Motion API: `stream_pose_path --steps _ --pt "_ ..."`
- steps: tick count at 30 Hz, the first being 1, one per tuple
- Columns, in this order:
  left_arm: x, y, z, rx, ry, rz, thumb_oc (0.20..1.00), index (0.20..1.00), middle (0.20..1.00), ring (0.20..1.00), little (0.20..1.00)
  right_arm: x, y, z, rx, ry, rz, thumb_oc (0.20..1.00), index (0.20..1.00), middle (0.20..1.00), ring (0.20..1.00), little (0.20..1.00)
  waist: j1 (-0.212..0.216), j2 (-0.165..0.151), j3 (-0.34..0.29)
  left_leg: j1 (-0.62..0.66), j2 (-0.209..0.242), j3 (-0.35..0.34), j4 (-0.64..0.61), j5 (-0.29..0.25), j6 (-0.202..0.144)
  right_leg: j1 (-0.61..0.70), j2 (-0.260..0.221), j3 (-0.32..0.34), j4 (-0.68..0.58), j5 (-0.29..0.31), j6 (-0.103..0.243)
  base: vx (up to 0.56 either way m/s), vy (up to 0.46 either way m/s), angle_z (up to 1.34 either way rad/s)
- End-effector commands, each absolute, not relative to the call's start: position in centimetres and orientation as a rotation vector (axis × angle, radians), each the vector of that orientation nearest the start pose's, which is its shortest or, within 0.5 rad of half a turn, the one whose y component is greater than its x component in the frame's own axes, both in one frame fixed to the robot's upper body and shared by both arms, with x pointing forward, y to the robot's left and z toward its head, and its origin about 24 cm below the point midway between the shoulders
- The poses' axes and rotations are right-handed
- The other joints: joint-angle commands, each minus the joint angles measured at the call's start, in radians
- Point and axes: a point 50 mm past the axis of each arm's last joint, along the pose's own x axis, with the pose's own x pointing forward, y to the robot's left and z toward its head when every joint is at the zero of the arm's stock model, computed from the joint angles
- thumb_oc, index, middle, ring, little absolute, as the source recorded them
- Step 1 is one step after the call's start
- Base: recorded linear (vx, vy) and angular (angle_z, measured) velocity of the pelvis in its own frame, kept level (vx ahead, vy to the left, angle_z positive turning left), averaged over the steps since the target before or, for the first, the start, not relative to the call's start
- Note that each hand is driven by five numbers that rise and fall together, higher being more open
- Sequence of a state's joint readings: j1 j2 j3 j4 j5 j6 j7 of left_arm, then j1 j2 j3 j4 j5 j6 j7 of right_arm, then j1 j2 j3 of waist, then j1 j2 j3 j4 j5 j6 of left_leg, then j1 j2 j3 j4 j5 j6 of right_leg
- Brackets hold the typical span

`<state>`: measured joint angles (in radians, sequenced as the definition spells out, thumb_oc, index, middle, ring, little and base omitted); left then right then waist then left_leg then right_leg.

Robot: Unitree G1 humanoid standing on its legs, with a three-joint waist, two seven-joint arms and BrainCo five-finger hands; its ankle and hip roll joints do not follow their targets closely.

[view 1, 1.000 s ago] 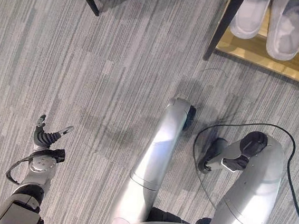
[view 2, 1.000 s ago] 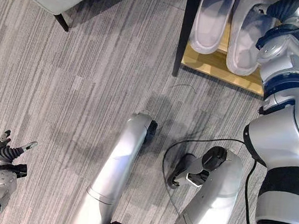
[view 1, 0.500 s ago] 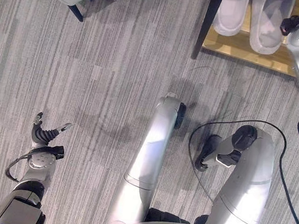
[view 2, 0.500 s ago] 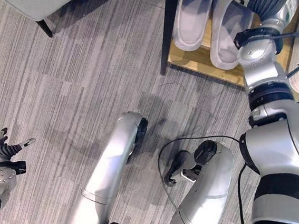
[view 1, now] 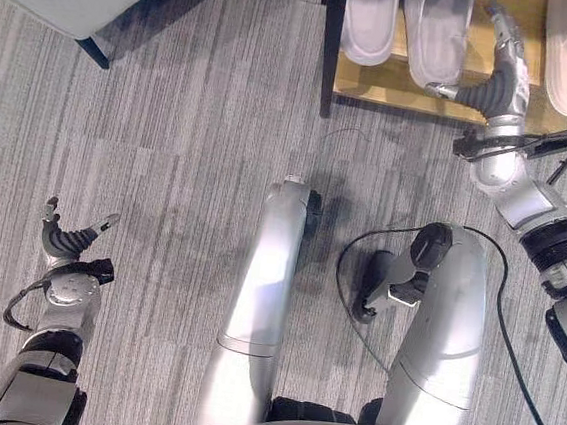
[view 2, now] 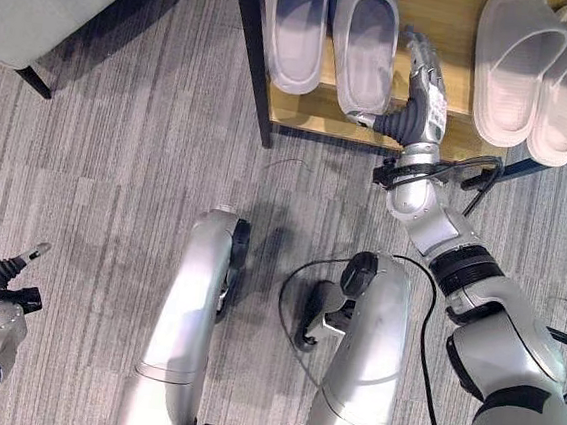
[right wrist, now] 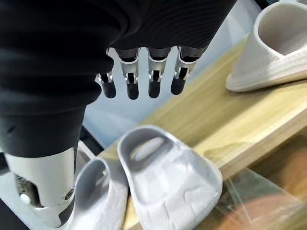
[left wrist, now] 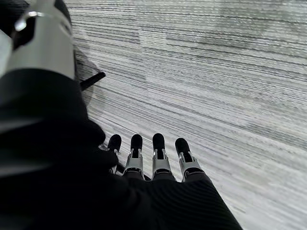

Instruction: Arrange the slippers neatly on the shoe rack.

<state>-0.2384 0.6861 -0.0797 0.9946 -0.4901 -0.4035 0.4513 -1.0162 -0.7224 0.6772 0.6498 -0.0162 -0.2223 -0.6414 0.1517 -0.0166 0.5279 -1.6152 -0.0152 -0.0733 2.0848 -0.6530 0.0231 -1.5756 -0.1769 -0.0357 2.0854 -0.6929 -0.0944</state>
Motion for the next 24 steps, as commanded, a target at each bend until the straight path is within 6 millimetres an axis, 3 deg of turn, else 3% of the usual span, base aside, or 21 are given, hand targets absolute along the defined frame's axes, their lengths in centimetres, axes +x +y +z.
stream_pose_path --steps 1,9,24 --pt "21.7 40.2 2.8 0.372 0.159 0.932 1.000 1.000 1.000 1.000 1.000 38.2 -18.4 26.1 -0.950 -0.773 -0.299 1.000 1.000 1.000 1.000 1.000 0.053 -0.025 -0.008 0.045 -0.073 -0.144 -0.049 -0.070 0.019 0.027 -0.050 0.120 -0.005 0.043 -0.054 -0.07 -0.015 -0.02" --pt "23.5 40.2 4.2 0.365 0.113 0.956 1.000 1.000 1.000 1.000 1.000 39.1 -18.5 24.3 -0.968 -0.686 -0.331 1.000 1.000 1.000 1.000 1.000 0.027 -0.037 -0.008 0.045 -0.072 -0.121 -0.053 -0.071 0.021 0.016 -0.036 0.138 0.002 0.051 -0.045 -0.03 -0.008 -0.02" --pt "24.8 40.0 5.1 0.381 0.096 0.935 1.000 1.000 1.000 1.000 1.000 40.5 -17.0 23.7 -0.941 -0.597 -0.328 1.000 1.000 1.000 1.000 1.000 0.037 -0.027 -0.008 0.045 -0.077 -0.121 -0.070 -0.072 0.019 0.029 -0.046 0.134 -0.007 0.056 -0.037 0.00 0.005 -0.01"
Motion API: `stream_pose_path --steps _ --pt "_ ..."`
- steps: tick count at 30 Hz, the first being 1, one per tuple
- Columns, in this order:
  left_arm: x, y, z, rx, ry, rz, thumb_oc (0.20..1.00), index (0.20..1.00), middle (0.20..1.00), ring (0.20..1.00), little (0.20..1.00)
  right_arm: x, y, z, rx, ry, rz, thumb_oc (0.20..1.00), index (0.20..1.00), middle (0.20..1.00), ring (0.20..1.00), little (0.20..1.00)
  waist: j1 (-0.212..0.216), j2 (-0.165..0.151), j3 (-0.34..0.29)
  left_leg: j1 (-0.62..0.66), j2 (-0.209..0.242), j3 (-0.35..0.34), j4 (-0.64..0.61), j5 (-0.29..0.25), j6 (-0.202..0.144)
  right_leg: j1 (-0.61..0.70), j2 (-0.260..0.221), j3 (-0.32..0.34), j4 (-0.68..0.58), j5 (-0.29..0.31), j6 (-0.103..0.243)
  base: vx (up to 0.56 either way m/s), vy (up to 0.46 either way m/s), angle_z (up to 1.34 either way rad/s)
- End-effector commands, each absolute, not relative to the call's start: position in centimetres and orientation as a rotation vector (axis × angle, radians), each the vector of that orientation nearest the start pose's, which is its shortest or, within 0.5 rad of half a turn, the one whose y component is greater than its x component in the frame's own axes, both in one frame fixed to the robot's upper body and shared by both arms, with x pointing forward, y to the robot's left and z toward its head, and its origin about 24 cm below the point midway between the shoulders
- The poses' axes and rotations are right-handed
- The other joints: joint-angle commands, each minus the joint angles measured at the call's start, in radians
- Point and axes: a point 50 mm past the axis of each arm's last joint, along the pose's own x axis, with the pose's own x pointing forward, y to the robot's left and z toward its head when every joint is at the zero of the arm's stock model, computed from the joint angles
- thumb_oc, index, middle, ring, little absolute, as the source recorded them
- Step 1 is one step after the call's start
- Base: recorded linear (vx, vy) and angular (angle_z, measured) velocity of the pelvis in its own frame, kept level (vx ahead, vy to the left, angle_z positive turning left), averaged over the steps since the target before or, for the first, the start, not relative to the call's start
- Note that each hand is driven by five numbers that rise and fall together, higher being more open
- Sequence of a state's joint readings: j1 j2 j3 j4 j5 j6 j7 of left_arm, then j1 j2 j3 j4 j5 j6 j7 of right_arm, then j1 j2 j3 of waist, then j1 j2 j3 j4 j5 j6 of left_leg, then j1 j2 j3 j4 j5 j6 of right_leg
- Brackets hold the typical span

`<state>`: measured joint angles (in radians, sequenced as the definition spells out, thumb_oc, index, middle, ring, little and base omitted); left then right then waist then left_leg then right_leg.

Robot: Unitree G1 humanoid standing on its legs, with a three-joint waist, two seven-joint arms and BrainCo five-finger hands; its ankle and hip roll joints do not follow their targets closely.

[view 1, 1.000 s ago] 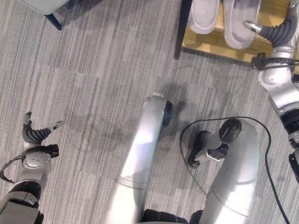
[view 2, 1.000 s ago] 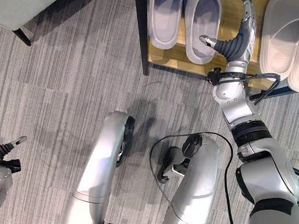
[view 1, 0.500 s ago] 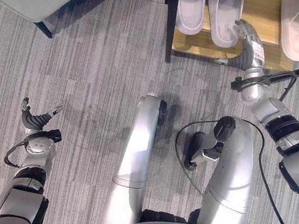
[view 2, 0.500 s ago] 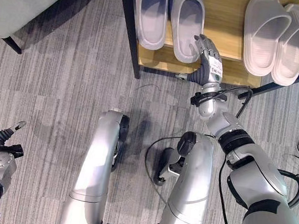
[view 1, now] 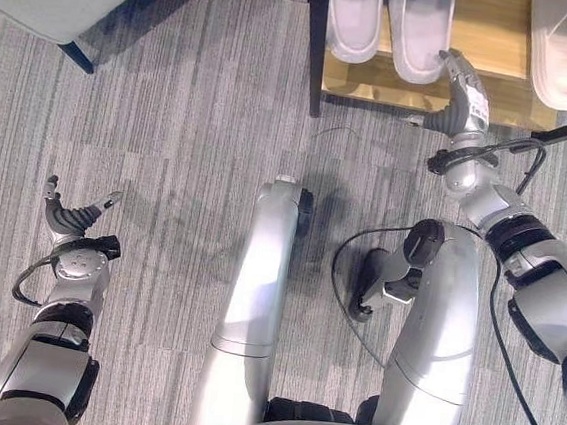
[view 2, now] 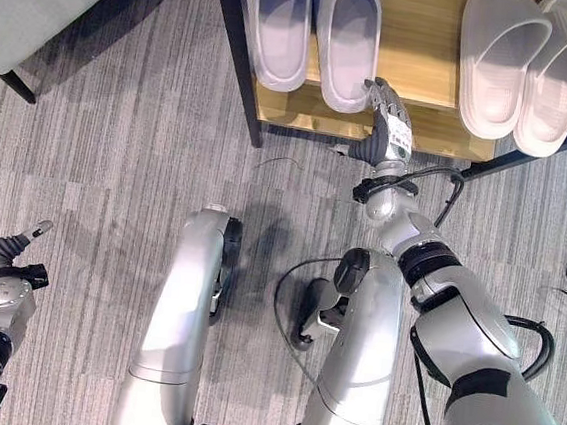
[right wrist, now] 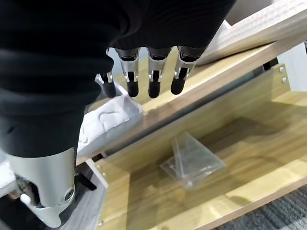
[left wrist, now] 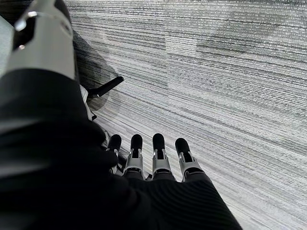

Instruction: Arrange the slippers neatly on the shoe rack.

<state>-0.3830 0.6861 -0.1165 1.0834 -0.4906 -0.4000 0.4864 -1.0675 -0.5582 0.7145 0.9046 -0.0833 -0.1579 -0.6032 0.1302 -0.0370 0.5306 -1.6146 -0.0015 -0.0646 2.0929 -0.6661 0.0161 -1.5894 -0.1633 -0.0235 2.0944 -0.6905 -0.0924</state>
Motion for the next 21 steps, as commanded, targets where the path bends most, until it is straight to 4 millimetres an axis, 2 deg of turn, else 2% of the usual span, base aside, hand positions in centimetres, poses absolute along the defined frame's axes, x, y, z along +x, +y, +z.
stream_pose_path --steps 1,7,20,21 --pt "24.8 40.0 5.2 0.385 0.095 0.933 1.000 1.000 1.000 1.000 1.000 40.6 -16.8 23.8 -0.949 -0.598 -0.328 1.000 1.000 1.000 1.000 1.000 0.061 -0.005 -0.011 0.045 -0.091 -0.129 -0.080 -0.058 0.026 0.043 -0.061 0.123 -0.016 0.054 -0.039 0.01 0.032 0.01" --pt "24.7 40.0 4.9 0.380 0.108 0.927 1.000 1.000 1.000 1.000 1.000 41.2 -16.1 24.5 -0.927 -0.578 -0.341 1.000 1.000 1.000 1.000 1.000 0.075 0.012 -0.011 0.045 -0.099 -0.137 -0.069 -0.058 0.022 0.048 -0.062 0.117 -0.004 0.051 -0.039 0.00 0.005 0.00" --pt "24.4 39.5 3.8 0.363 0.143 0.917 1.000 1.000 1.000 1.000 1.000 41.1 -15.1 25.1 -0.833 -0.602 -0.323 1.000 1.000 1.000 1.000 1.000 0.075 0.010 -0.011 0.045 -0.100 -0.132 -0.062 -0.054 0.016 0.045 -0.056 0.121 0.014 0.047 -0.046 0.00 0.000 0.00" --pt "24.0 39.6 3.5 0.360 0.150 0.926 1.000 1.000 1.000 1.000 1.000 40.9 -15.2 25.2 -0.779 -0.615 -0.322 1.000 1.000 1.000 1.000 1.000 0.071 0.007 -0.011 0.045 -0.100 -0.131 -0.061 -0.053 0.015 0.045 -0.054 0.122 0.016 0.046 -0.046 0.00 0.000 0.00"
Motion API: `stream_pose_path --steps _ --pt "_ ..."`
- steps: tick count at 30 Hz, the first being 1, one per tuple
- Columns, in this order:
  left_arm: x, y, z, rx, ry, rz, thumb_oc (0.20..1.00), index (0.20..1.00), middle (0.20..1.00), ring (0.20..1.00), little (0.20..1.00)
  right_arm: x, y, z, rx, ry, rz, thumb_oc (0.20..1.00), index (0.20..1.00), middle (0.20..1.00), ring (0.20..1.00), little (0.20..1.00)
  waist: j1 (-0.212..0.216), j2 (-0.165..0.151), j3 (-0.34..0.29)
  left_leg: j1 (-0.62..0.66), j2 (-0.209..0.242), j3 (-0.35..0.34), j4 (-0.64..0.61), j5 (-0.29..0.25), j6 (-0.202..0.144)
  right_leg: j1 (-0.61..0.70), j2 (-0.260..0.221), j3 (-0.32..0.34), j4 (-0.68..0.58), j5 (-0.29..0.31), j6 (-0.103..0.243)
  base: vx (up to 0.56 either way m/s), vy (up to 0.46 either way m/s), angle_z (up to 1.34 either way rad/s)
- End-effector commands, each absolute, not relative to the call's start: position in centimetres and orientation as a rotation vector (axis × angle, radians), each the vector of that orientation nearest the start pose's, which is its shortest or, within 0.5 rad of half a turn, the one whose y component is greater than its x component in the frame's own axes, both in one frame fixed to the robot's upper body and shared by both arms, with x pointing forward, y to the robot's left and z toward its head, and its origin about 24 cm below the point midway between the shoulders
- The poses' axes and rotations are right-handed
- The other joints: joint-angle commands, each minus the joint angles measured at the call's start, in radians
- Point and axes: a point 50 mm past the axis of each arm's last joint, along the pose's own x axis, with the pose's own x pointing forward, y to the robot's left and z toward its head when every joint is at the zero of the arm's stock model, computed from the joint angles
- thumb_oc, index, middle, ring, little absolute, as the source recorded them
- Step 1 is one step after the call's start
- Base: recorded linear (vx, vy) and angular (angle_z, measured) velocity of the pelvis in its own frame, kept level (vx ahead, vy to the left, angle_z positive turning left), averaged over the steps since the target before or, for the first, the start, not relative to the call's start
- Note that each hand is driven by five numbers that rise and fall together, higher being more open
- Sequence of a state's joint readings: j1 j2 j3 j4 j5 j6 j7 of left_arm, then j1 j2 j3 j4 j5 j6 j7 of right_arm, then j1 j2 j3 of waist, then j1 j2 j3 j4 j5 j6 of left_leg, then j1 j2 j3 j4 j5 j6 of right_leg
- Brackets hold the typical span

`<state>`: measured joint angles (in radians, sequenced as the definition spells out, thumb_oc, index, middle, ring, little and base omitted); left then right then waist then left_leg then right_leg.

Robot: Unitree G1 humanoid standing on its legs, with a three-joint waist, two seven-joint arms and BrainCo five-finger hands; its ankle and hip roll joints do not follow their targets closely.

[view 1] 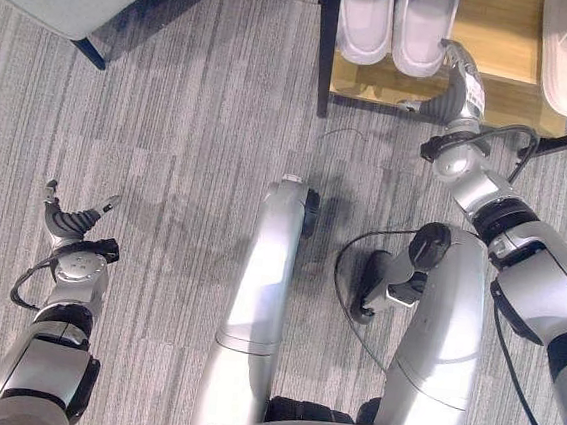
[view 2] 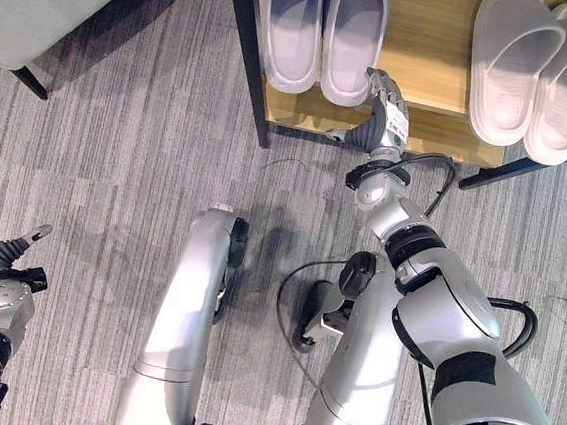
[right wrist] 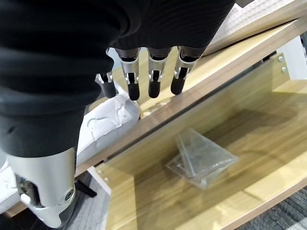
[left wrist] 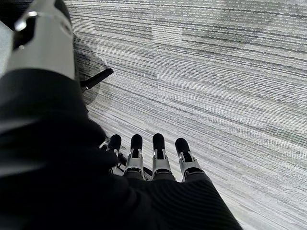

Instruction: Arrange the slippers neatly on the shoe rack.

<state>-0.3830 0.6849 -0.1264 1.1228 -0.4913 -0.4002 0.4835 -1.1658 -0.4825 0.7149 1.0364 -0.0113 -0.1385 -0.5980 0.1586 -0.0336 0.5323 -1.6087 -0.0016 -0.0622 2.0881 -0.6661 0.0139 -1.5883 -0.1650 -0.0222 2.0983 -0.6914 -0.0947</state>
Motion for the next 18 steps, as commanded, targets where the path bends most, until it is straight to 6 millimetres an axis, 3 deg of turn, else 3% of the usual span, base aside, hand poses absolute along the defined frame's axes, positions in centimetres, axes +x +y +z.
stream_pose_path --steps 1,18 --pt "23.9 39.7 3.5 0.361 0.151 0.933 1.000 1.000 1.000 1.000 1.000 40.6 -15.2 25.1 -0.711 -0.625 -0.309 1.000 1.000 1.000 1.000 1.000 0.039 0.000 -0.012 0.039 -0.098 -0.130 -0.057 -0.050 0.016 0.044 -0.051 0.122 0.014 0.048 -0.045 0.00 0.000 0.00" --pt "23.9 39.2 3.0 0.363 0.158 0.923 1.000 1.000 1.000 1.000 1.000 40.0 -13.9 23.3 -0.690 -0.615 -0.175 1.000 1.000 1.000 1.000 1.000 0.025 -0.008 -0.012 0.039 -0.099 -0.119 -0.056 -0.039 0.011 0.032 -0.041 0.133 0.030 0.052 -0.041 0.00 -0.002 0.00"
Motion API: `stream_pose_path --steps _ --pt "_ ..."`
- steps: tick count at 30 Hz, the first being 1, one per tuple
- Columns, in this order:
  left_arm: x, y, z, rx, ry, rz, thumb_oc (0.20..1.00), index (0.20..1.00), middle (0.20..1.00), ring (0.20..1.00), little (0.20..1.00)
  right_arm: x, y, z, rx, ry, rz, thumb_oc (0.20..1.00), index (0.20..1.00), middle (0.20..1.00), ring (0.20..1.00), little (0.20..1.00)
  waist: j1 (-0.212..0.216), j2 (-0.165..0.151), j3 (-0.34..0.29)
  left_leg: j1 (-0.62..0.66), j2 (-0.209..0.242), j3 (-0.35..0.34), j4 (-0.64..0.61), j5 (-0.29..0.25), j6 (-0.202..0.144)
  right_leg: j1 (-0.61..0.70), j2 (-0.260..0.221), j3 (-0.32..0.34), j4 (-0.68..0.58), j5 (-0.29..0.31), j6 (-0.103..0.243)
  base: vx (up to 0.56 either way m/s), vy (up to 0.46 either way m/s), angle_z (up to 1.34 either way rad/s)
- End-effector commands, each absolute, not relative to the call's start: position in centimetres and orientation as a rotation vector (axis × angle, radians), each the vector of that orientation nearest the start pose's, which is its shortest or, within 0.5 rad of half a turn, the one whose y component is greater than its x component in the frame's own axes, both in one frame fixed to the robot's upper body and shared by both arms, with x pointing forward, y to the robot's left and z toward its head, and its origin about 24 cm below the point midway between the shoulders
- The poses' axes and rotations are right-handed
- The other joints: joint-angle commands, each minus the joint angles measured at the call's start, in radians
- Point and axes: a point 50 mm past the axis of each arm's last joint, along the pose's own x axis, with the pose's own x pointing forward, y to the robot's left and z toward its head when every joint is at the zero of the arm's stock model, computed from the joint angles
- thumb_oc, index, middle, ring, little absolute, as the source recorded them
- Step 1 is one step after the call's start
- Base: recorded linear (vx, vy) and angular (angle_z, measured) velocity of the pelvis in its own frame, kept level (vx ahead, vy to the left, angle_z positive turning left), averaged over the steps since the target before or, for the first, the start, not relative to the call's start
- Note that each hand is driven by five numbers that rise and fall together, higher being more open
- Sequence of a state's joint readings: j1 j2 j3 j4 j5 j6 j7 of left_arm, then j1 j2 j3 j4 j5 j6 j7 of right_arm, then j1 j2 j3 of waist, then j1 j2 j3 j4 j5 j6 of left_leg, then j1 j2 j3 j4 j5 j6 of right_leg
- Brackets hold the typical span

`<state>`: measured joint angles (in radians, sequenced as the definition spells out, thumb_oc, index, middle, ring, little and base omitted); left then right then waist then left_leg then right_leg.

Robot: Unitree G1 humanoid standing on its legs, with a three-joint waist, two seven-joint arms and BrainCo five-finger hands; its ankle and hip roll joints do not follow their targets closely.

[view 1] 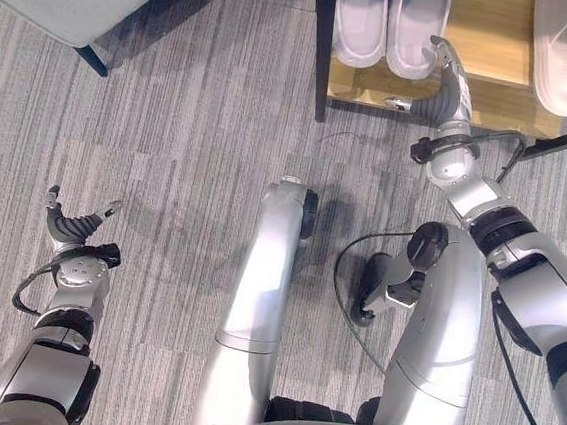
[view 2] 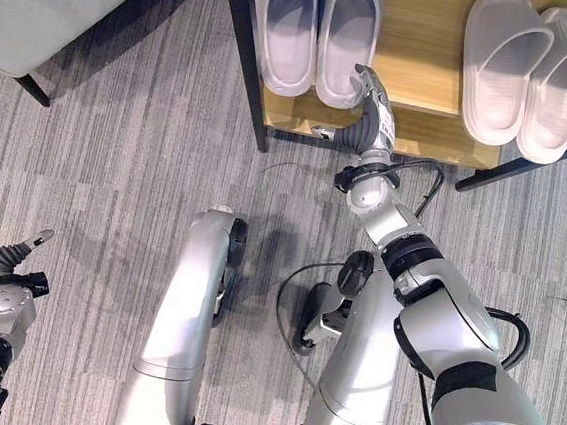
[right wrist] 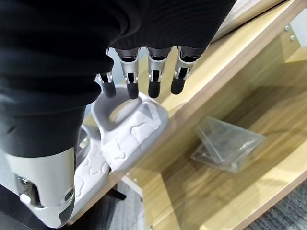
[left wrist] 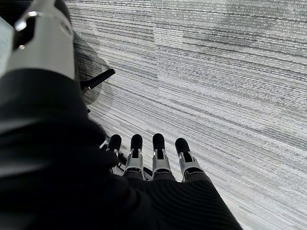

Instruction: Arrange the slippers neatly on the shoe rack.

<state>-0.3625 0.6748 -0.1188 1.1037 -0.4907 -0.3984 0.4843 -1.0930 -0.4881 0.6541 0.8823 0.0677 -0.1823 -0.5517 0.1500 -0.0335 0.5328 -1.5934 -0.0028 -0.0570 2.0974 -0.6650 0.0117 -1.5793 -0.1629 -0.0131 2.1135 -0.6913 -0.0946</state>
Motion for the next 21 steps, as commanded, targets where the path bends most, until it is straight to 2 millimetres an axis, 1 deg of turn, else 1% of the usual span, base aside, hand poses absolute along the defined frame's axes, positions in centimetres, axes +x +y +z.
stream_pose_path --steps 1,4,7,9,10,11,12,13,14,15,16,19,20,21 --pt "24.0 39.1 3.1 0.363 0.157 0.924 1.000 1.000 1.000 1.000 1.000 40.0 -13.9 23.3 -0.694 -0.615 -0.169 1.000 1.000 1.000 1.000 1.000 0.034 -0.009 -0.013 0.023 -0.098 -0.124 -0.064 -0.041 0.013 0.023 -0.043 0.124 0.017 0.052 -0.040 0.00 0.000 0.00" --pt "24.4 38.9 3.2 0.365 0.150 0.919 1.000 1.000 1.000 1.000 1.000 39.7 -13.9 23.3 -0.664 -0.633 -0.162 1.000 1.000 1.000 1.000 1.000 0.029 -0.016 -0.013 0.023 -0.095 -0.120 -0.063 -0.040 0.013 0.026 -0.043 0.125 0.020 0.053 -0.039 0.00 0.000 0.00" --pt "24.3 38.8 3.0 0.364 0.157 0.920 1.000 1.000 1.000 1.000 1.000 39.4 -13.8 23.9 -0.636 -0.670 -0.174 1.000 1.000 1.000 1.000 1.000 0.026 -0.019 -0.013 0.023 -0.093 -0.115 -0.065 -0.039 0.013 0.025 -0.042 0.124 0.020 0.054 -0.039 0.00 0.000 0.00" --pt "23.0 38.6 1.8 0.365 0.184 0.936 1.000 1.000 1.000 1.000 1.000 37.8 -14.6 25.3 -0.560 -0.800 -0.240 1.000 1.000 1.000 1.000 1.000 0.018 -0.026 -0.013 0.023 -0.092 -0.114 -0.062 -0.040 0.016 0.021 -0.036 0.125 0.023 0.055 -0.039 0.00 0.000 0.00" --pt "22.2 38.2 1.0 0.355 0.190 0.949 1.000 1.000 1.000 1.000 1.000 36.4 -16.4 25.7 -0.534 -0.866 -0.299 1.000 1.000 1.000 1.000 1.000 0.009 -0.035 -0.013 0.023 -0.094 -0.114 -0.062 -0.041 0.018 0.023 -0.036 0.125 0.020 0.055 -0.038 0.00 0.000 0.00" --pt "22.2 38.2 1.0 0.356 0.190 0.948 1.000 1.000 1.000 1.000 1.000 36.4 -16.4 25.6 -0.535 -0.865 -0.300 1.000 1.000 1.000 1.000 1.000 0.010 -0.035 -0.013 0.023 -0.095 -0.114 -0.062 -0.041 0.018 0.023 -0.036 0.125 0.021 0.055 -0.038 0.00 0.000 0.00" --pt "21.9 38.1 0.9 0.349 0.178 0.959 1.000 1.000 1.000 1.000 1.000 35.2 -18.2 25.6 -0.524 -0.899 -0.357 1.000 1.000 1.000 1.000 1.000 0.000 -0.042 -0.013 0.023 -0.096 -0.113 -0.065 -0.039 0.018 0.025 -0.036 0.123 0.015 0.056 -0.037 0.00 0.000 0.00" --pt "21.9 38.1 0.9 0.352 0.178 0.957 1.000 1.000 1.000 1.000 1.000 35.1 -18.4 25.5 -0.524 -0.897 -0.360 1.000 1.000 1.000 1.000 1.000 0.001 -0.042 -0.013 0.023 -0.096 -0.113 -0.065 -0.038 0.018 0.025 -0.037 0.123 0.015 0.056 -0.036 -0.01 -0.020 0.03" --pt "21.7 38.1 1.0 0.349 0.168 0.967 1.000 1.000 1.000 1.000 1.000 34.2 -20.8 24.4 -0.523 -0.872 -0.439 1.000 1.000 1.000 1.000 1.000 -0.010 -0.049 -0.013 0.023 -0.100 -0.114 -0.067 -0.034 0.019 0.028 -0.037 0.120 0.011 0.059 -0.035 0.00 0.000 0.00" --pt "21.7 38.2 1.2 0.352 0.159 0.970 1.000 1.000 1.000 1.000 1.000 33.7 -21.9 23.9 -0.523 -0.859 -0.476 1.000 1.000 1.000 1.000 1.000 -0.010 -0.052 -0.013 0.023 -0.101 -0.115 -0.068 -0.031 0.018 0.030 -0.039 0.118 0.009 0.060 -0.036 -0.03 -0.060 0.05" --pt "21.8 38.5 1.7 0.360 0.139 0.986 1.000 1.000 1.000 1.000 1.000 32.5 -24.3 23.1 -0.517 -0.840 -0.566 1.000 1.000 1.000 1.000 1.000 -0.016 -0.061 -0.013 0.023 -0.103 -0.117 -0.084 -0.017 0.017 0.032 -0.043 0.116 -0.003 0.064 -0.035 -0.04 -0.070 0.05" --pt "21.8 39.3 3.0 0.362 0.091 1.012 1.000 1.000 1.000 1.000 1.000 30.3 -27.6 22.1 -0.543 -0.819 -0.691 1.000 1.000 1.000 1.000 1.000 -0.028 -0.076 -0.013 0.023 -0.110 -0.124 -0.127 0.013 0.012 0.037 -0.047 0.107 -0.029 0.066 -0.044 -0.06 -0.091 0.04" --pt "22.0 39.6 3.9 0.365 0.054 1.026 1.000 1.000 1.000 1.000 1.000 29.4 -29.1 21.4 -0.574 -0.791 -0.749 1.000 1.000 1.000 1.000 1.000 -0.038 -0.083 -0.013 0.023 -0.115 -0.127 -0.149 0.021 0.009 0.036 -0.044 0.104 -0.043 0.066 -0.043 -0.07 -0.092 0.15" --pt "22.2 40.1 5.0 0.360 0.012 1.043 1.000 1.000 1.000 1.000 1.000 28.2 -30.7 20.3 -0.569 -0.745 -0.806 1.000 1.000 1.000 1.000 1.000 -0.044 -0.085 -0.013 0.023 -0.121 -0.134 -0.165 0.031 0.006 0.036 -0.043 0.101 -0.047 0.066 -0.042 -0.05 -0.069 0.18"
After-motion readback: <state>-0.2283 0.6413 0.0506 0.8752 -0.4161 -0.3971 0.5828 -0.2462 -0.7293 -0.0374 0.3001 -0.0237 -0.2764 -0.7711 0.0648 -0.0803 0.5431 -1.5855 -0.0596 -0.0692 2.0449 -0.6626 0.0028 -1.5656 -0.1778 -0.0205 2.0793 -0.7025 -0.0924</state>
